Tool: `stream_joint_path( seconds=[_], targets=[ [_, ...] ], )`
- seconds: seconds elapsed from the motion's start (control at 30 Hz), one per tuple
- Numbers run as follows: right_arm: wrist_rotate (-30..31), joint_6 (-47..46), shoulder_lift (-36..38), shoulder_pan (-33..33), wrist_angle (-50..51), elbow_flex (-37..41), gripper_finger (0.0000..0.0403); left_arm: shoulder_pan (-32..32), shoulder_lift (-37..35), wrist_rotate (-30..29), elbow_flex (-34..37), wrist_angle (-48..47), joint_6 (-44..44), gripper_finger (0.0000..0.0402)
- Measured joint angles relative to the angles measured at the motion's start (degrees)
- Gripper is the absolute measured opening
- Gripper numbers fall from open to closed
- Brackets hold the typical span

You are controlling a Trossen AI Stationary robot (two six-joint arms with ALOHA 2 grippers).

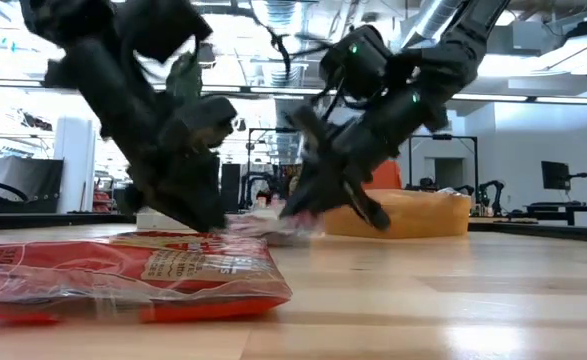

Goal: Sort popcorn bags into baskets
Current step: Put the popcorn bag into the orange bin

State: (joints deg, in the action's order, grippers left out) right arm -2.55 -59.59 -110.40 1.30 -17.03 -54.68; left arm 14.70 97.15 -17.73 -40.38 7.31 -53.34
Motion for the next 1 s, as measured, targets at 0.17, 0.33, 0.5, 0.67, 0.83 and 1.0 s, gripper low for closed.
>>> stream_joint_path(
  seconds=[0.17,0.33,0.5,0.67,0.83,1.0],
  targets=[
    [-2.4,6.4,8.4,5.1,3.4,-0.1,0.0011,0.0,-9.8,0.6,-0.2,-2.5,1.8,0.0059],
    [-7.6,16.2,19.0,14.1,14.3,-0.1,0.0020,0.0,-19.8,-5.1,-0.2,-6.4,4.4,0.0081],
    [-16.5,30.8,28.7,27.3,27.0,-0.2,0.0009,-0.1,-25.8,-14.2,-0.2,-9.6,6.0,0.0085],
    [-24.6,46.0,32.1,40.4,42.1,-0.2,0.0029,-0.4,-26.7,-18.9,-0.3,-13.3,2.6,0.0085],
    [-32.7,57.6,29.4,45.9,47.0,-0.2,0.0032,-1.0,-26.7,-18.6,-0.3,-16.8,-0.4,0.0085],
    [-36.6,61.2,24.3,46.1,45.3,-0.2,0.0028,-1.0,-26.7,-18.6,-0.3,-17.1,-0.9,0.0085]
  ],
)
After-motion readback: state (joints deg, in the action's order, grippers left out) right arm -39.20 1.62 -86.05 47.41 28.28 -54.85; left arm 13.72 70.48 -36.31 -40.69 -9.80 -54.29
